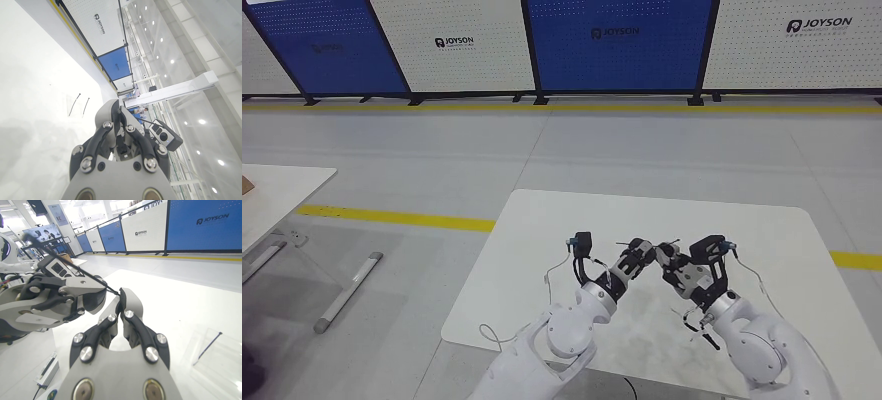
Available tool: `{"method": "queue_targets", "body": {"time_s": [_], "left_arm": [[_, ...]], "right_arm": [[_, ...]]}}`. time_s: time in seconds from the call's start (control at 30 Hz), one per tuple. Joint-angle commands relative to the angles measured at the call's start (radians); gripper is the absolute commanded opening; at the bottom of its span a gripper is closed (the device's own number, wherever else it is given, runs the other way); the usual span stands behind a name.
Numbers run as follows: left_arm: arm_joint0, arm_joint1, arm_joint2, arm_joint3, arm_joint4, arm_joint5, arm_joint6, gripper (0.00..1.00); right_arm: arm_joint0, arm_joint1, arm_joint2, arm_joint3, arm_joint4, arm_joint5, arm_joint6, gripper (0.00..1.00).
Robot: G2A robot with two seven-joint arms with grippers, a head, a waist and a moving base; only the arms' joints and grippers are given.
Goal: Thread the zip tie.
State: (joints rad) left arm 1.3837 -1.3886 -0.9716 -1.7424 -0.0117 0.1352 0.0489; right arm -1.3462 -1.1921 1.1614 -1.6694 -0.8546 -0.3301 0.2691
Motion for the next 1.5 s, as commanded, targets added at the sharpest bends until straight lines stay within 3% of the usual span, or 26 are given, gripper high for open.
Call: {"method": "queue_targets", "body": {"time_s": [0.0, 0.37, 0.4, 0.47, 0.57, 0.77, 0.93, 1.03, 1.13, 1.17, 1.47], "left_arm": [[0.001, 0.0, -0.001, -0.003, -0.001, -0.004, -0.001, 0.0], [0.01, 0.002, -0.011, -0.014, 0.001, -0.011, -0.005, 0.0], [0.01, 0.001, -0.011, -0.011, 0.002, -0.01, -0.004, 0.0], [0.01, 0.001, -0.011, -0.009, 0.002, -0.009, -0.003, 0.0], [0.01, 0.001, -0.01, -0.007, 0.003, -0.009, -0.003, 0.0], [0.011, 0.0, -0.009, -0.006, 0.005, -0.008, -0.003, 0.0], [0.014, 0.0, -0.004, -0.003, 0.011, -0.01, -0.005, 0.0], [0.015, 0.0, -0.002, -0.002, 0.014, -0.009, -0.005, 0.0], [0.014, -0.001, -0.001, -0.001, 0.015, -0.007, -0.004, 0.0], [0.014, -0.001, -0.001, -0.001, 0.016, -0.006, -0.003, 0.0], [0.014, -0.002, 0.0, -0.002, 0.013, -0.012, 0.002, 0.0]], "right_arm": [[0.004, -0.001, -0.005, 0.004, -0.001, 0.002, 0.004, 0.0], [0.012, -0.005, -0.015, 0.018, 0.007, 0.005, 0.005, 0.0], [0.011, -0.005, -0.013, 0.017, 0.009, 0.002, 0.003, 0.02], [0.008, -0.005, -0.012, 0.014, 0.009, 0.0, 0.002, 0.22], [0.003, -0.004, -0.009, 0.009, 0.008, -0.003, -0.006, 0.18], [0.0, -0.004, -0.007, 0.006, 0.005, -0.005, -0.006, 0.19], [-0.001, -0.005, -0.005, 0.005, 0.005, -0.006, -0.013, 0.11], [-0.002, -0.005, -0.003, 0.003, 0.004, -0.006, -0.015, 0.13], [-0.003, -0.005, -0.001, 0.003, 0.003, -0.007, -0.018, 0.08], [-0.004, -0.005, -0.001, 0.003, 0.003, -0.007, -0.019, 0.0], [-0.008, -0.005, 0.0, 0.003, -0.003, -0.007, -0.018, 0.0]]}}
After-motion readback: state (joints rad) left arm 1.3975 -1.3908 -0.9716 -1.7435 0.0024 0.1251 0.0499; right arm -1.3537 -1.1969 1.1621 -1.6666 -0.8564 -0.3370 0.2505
